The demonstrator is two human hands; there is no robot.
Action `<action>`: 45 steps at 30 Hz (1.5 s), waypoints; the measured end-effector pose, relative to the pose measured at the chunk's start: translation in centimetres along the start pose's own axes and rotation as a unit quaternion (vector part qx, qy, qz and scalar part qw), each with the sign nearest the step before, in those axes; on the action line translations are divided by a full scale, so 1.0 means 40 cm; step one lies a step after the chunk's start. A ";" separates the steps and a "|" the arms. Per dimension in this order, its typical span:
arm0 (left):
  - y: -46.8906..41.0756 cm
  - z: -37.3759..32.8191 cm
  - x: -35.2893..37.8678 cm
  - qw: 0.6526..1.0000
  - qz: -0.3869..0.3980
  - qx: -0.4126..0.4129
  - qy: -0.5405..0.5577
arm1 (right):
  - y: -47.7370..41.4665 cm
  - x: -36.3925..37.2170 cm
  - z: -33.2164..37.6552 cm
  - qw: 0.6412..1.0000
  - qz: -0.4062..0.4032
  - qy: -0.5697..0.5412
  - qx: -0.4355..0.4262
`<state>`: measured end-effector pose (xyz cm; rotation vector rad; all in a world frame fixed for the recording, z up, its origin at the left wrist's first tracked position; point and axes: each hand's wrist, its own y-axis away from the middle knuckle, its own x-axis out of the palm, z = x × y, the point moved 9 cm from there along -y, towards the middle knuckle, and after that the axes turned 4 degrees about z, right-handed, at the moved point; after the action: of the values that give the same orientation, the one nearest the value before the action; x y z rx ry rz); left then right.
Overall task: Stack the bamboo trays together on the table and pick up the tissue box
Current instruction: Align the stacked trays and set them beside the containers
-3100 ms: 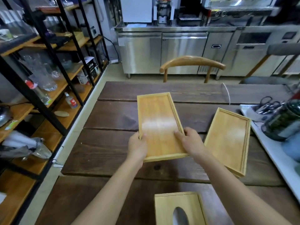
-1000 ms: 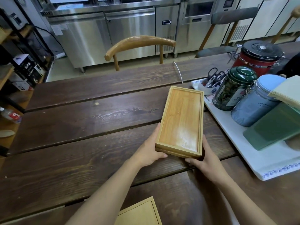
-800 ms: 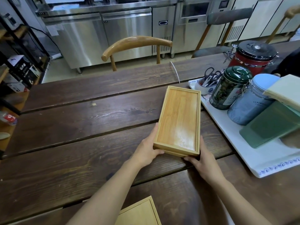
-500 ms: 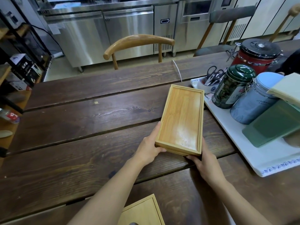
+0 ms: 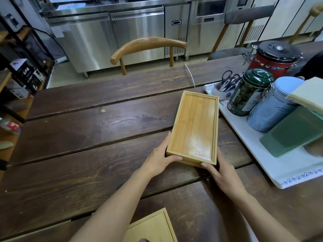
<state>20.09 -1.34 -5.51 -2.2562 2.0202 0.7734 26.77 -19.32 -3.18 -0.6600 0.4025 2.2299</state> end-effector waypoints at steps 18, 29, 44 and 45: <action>0.007 -0.008 -0.012 1.000 -0.016 0.021 0.008 | -0.005 0.001 -0.020 1.000 -0.017 0.026 -0.001; 0.006 0.005 -0.003 0.999 -0.033 0.022 0.024 | -0.002 0.003 -0.010 0.999 -0.029 0.041 0.015; -0.087 -0.031 -0.023 0.971 -0.025 -0.051 0.232 | -0.088 -0.038 -0.040 0.950 -0.059 -0.271 0.141; -0.090 -0.034 -0.014 0.971 -0.027 -0.047 0.233 | -0.094 -0.034 -0.039 0.954 -0.061 -0.261 0.136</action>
<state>23.90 -0.68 -5.23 -2.7435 2.1156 0.3603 30.88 -18.36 -3.98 0.0573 0.3744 2.0773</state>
